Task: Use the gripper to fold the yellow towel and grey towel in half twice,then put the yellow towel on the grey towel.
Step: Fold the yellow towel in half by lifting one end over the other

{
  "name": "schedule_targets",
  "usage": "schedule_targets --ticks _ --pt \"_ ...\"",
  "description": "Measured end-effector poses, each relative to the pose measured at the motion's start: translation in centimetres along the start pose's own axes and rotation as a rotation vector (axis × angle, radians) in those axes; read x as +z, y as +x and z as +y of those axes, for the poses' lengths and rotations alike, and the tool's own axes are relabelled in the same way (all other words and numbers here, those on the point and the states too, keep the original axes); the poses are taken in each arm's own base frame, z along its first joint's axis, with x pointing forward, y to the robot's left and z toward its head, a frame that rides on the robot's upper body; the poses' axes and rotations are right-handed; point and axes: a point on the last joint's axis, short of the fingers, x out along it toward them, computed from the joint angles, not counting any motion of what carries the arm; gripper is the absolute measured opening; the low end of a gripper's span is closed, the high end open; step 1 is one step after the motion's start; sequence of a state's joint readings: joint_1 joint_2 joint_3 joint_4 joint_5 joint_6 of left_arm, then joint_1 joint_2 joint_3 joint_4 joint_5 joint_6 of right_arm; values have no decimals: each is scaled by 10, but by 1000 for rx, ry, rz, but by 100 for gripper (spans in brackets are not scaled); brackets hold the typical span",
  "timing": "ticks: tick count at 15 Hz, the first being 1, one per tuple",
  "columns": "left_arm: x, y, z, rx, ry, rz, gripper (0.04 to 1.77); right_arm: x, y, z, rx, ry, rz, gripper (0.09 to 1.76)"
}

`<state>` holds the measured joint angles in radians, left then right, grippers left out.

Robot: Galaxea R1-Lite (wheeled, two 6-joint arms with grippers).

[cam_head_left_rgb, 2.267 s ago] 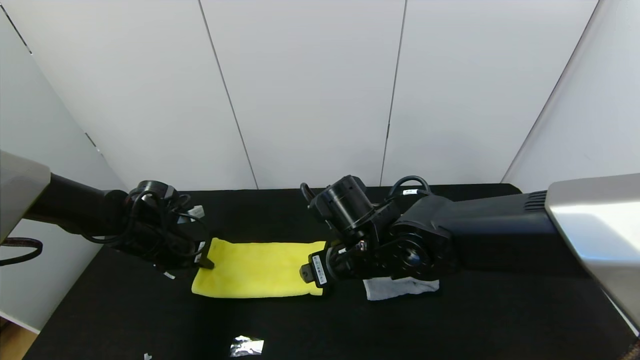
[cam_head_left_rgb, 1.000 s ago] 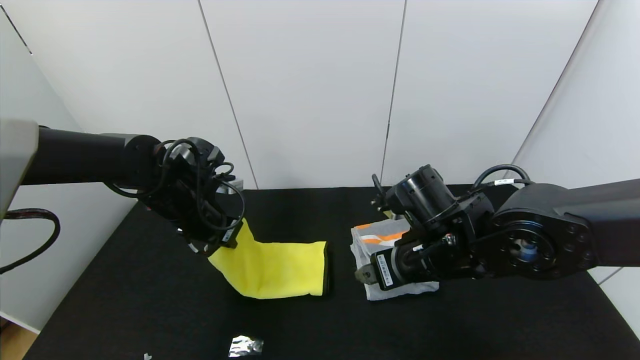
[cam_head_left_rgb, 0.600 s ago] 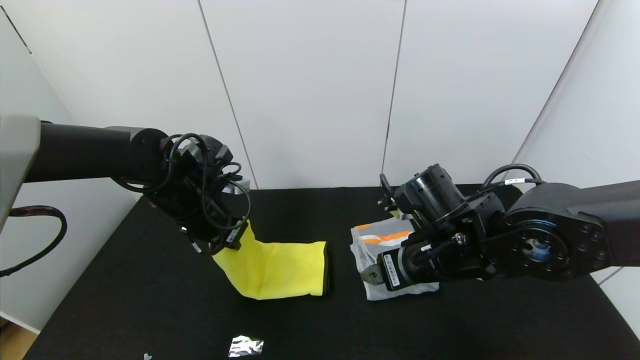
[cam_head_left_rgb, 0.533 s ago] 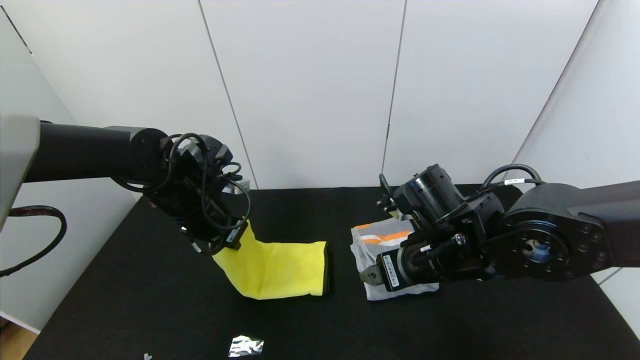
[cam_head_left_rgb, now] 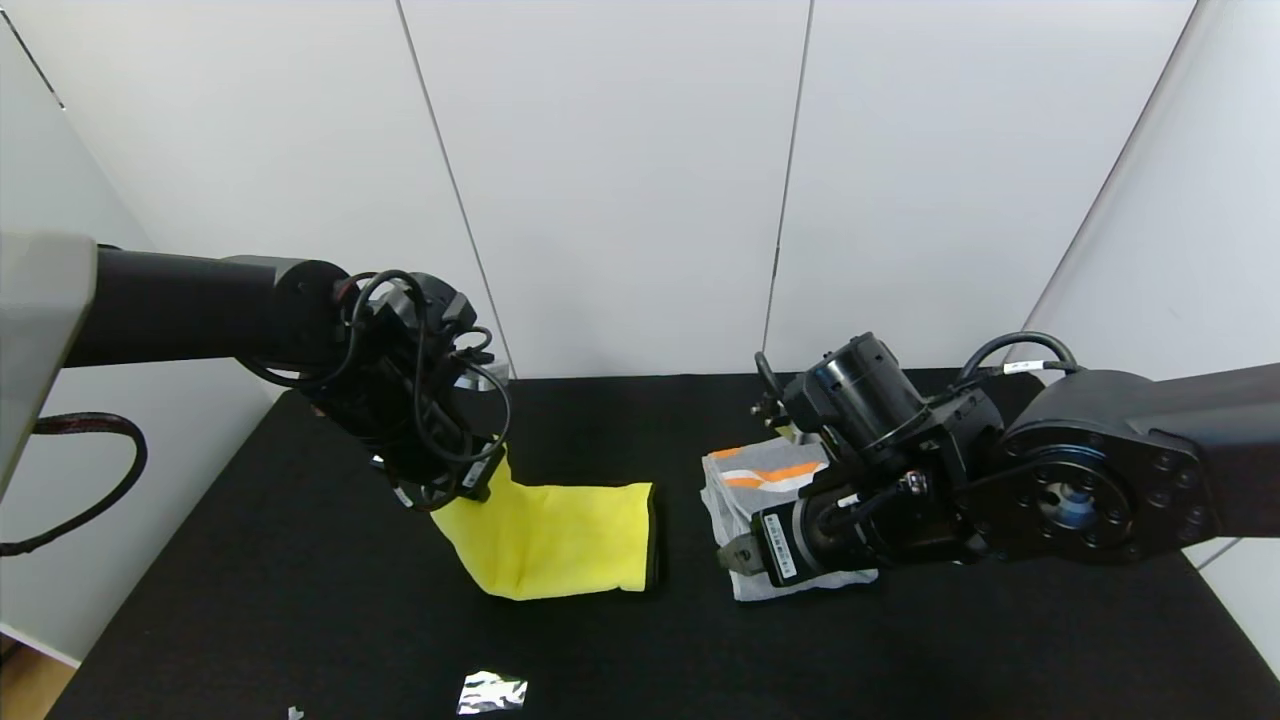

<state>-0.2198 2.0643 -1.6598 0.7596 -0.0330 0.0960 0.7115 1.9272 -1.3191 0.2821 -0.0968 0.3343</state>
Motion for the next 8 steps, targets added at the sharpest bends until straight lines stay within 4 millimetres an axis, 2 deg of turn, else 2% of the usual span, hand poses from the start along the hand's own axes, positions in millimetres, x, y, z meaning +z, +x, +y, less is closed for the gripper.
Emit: schedule_targets --ticks 3,8 --pt "4 -2 -10 -11 6 -17 11 -2 3 1 -1 -3 9 171" --pt "12 -11 -45 3 52 -55 11 -1 3 -2 -6 5 9 171"
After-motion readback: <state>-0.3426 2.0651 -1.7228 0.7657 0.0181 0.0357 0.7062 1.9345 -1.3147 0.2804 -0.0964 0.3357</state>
